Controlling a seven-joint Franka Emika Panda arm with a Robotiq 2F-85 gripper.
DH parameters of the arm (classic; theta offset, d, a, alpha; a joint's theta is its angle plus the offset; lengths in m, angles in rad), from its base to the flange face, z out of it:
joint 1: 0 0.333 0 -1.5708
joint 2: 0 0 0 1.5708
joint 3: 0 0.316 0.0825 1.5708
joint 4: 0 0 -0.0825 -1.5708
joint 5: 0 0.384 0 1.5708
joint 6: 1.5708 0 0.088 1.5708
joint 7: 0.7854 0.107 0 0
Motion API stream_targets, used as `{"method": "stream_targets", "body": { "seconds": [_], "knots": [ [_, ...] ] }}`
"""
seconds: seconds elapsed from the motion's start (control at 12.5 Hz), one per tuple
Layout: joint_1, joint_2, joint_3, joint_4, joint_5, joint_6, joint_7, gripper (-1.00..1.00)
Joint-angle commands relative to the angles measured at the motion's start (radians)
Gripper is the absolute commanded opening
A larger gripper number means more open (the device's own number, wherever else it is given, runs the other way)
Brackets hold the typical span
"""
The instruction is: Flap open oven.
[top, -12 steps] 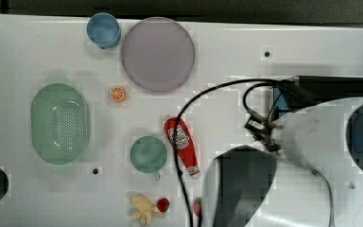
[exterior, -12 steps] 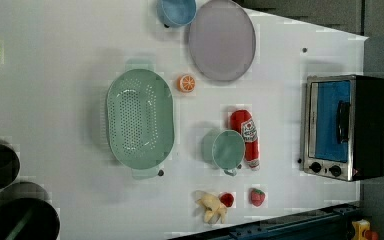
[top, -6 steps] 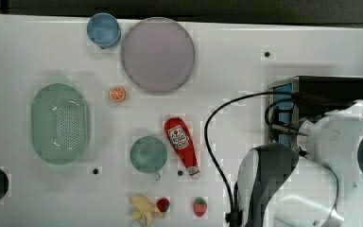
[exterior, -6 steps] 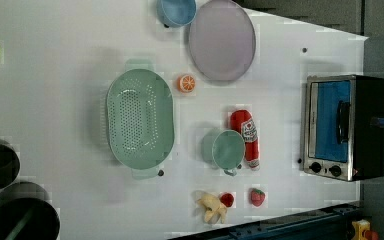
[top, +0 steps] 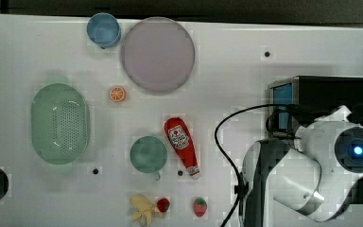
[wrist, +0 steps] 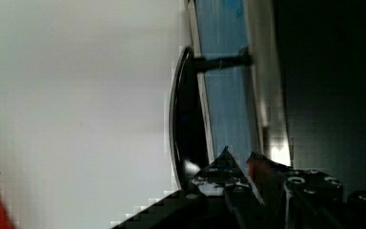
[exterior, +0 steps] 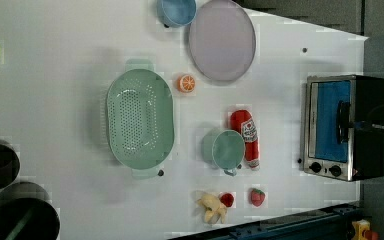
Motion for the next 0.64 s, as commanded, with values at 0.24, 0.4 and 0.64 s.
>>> {"method": "stream_targets", "body": {
  "seconds": [0.24,0.4,0.64],
  "knots": [
    [0.007,0.042,-0.008,0.001,0.004,0.05,-0.071,-0.65],
    [0.009,0.058,0.001,-0.004,0.005,0.064,-0.069,-0.65],
    [0.018,0.064,0.016,-0.006,0.0,0.065,-0.056,-0.65]
  ]
}}
